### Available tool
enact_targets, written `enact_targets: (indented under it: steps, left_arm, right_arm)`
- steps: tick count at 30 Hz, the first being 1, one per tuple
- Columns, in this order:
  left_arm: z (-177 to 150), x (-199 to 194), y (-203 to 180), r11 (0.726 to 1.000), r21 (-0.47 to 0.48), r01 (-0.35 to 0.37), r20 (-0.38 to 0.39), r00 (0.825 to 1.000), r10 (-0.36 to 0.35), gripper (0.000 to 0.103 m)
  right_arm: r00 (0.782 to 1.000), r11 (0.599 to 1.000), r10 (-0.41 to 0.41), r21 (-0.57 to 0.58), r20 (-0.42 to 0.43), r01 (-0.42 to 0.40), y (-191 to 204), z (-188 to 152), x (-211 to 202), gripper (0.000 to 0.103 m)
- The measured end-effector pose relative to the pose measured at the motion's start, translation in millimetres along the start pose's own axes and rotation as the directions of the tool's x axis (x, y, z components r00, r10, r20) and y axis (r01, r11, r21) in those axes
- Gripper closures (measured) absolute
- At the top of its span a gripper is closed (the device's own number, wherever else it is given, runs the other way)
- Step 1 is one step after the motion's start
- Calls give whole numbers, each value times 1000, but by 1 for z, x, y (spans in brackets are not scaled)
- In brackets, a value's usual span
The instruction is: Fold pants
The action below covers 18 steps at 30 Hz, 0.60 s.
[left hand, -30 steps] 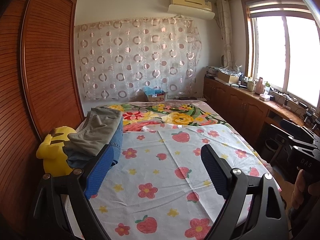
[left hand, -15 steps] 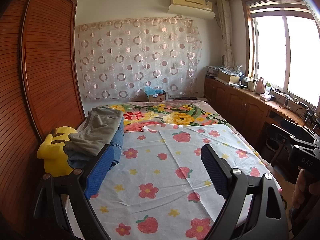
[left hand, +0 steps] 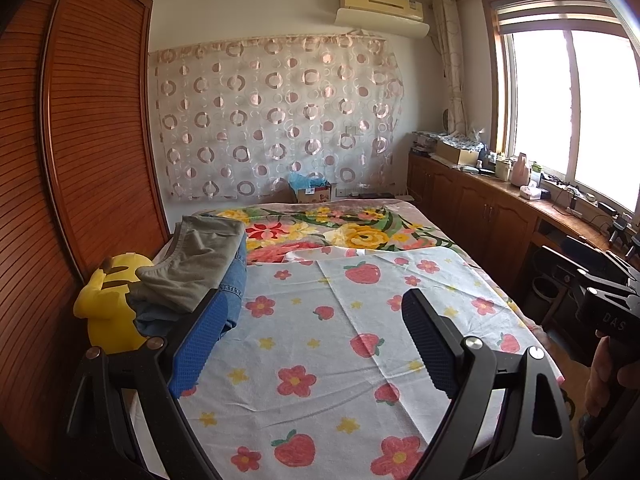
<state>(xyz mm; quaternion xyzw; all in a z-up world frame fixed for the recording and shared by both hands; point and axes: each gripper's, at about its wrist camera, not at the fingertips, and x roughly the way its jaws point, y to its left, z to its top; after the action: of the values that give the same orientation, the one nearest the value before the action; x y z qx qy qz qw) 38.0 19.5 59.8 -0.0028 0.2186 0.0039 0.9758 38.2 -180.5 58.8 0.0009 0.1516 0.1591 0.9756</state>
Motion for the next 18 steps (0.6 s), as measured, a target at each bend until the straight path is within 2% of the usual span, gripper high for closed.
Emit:
enact_targets:
  steps: [18]
  left_arm:
    - [-1, 0, -1, 1000, 0, 0, -1, 1000, 0, 14]
  right_arm:
    - [1000, 1000, 5, 5, 2, -5, 1, -2, 0, 21]
